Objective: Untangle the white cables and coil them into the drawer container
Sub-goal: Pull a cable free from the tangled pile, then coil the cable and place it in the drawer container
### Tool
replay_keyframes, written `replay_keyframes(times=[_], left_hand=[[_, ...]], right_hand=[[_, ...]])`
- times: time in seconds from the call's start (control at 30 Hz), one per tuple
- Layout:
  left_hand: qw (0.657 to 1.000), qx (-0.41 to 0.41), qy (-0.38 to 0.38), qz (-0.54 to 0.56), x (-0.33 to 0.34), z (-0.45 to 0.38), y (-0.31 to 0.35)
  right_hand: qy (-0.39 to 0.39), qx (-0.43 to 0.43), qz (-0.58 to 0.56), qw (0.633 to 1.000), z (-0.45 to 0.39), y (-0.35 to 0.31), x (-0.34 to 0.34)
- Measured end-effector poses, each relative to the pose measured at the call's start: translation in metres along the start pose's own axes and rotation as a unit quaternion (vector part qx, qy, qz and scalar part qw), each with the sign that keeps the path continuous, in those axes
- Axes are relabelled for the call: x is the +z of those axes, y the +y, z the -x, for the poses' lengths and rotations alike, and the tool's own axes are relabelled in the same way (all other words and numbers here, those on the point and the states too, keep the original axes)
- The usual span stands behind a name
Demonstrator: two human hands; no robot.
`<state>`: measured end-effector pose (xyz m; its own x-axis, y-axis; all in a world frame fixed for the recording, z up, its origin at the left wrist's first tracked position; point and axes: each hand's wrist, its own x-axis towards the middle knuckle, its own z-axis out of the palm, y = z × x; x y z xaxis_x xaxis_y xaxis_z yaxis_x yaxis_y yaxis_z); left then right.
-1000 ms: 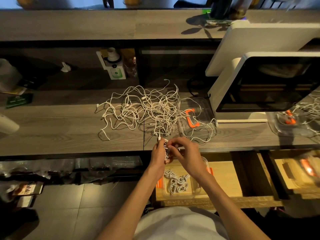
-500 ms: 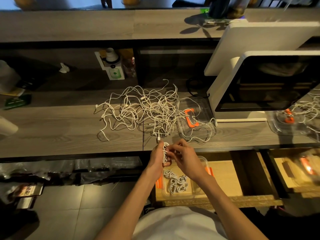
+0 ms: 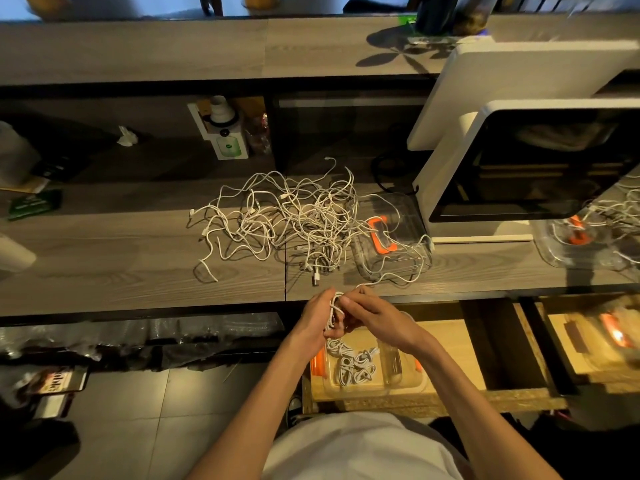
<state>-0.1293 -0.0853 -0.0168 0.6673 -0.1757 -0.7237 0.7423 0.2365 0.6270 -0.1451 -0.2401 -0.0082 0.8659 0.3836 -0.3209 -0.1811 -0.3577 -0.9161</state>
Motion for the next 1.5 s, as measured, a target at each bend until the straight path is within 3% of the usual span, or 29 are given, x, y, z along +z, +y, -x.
replay_keyframes(times=[0.13, 0.33, 0.57, 0.8, 1.1, 1.33, 1.5], left_hand=[[0.999, -0.007, -0.027, 0.041, -0.005, -0.003, 0.0], [0.998, -0.033, -0.054, -0.002, 0.0, 0.0, -0.014], [0.992, -0.076, -0.047, -0.093, -0.004, -0.016, -0.044], [0.992, -0.095, 0.001, -0.078, -0.005, -0.028, -0.078], [0.975, -0.129, 0.082, -0.161, 0.008, -0.067, -0.123], [0.949, -0.14, 0.078, -0.271, 0.016, -0.085, -0.132], [0.94, -0.131, 0.067, -0.309, 0.001, -0.085, -0.128]], right_hand=[[0.068, 0.005, -0.124, 0.99, 0.005, 0.002, 0.003], [0.124, 0.008, -0.066, 0.99, 0.01, 0.019, 0.002], [0.089, 0.043, -0.006, 0.995, 0.018, 0.045, 0.004], [0.163, 0.162, -0.128, 0.965, 0.028, 0.107, 0.018], [0.234, 0.297, -0.164, 0.911, 0.018, 0.187, 0.037], [0.186, 0.357, -0.132, 0.906, 0.013, 0.227, 0.028], [0.179, 0.323, -0.048, 0.928, 0.027, 0.214, 0.011]])
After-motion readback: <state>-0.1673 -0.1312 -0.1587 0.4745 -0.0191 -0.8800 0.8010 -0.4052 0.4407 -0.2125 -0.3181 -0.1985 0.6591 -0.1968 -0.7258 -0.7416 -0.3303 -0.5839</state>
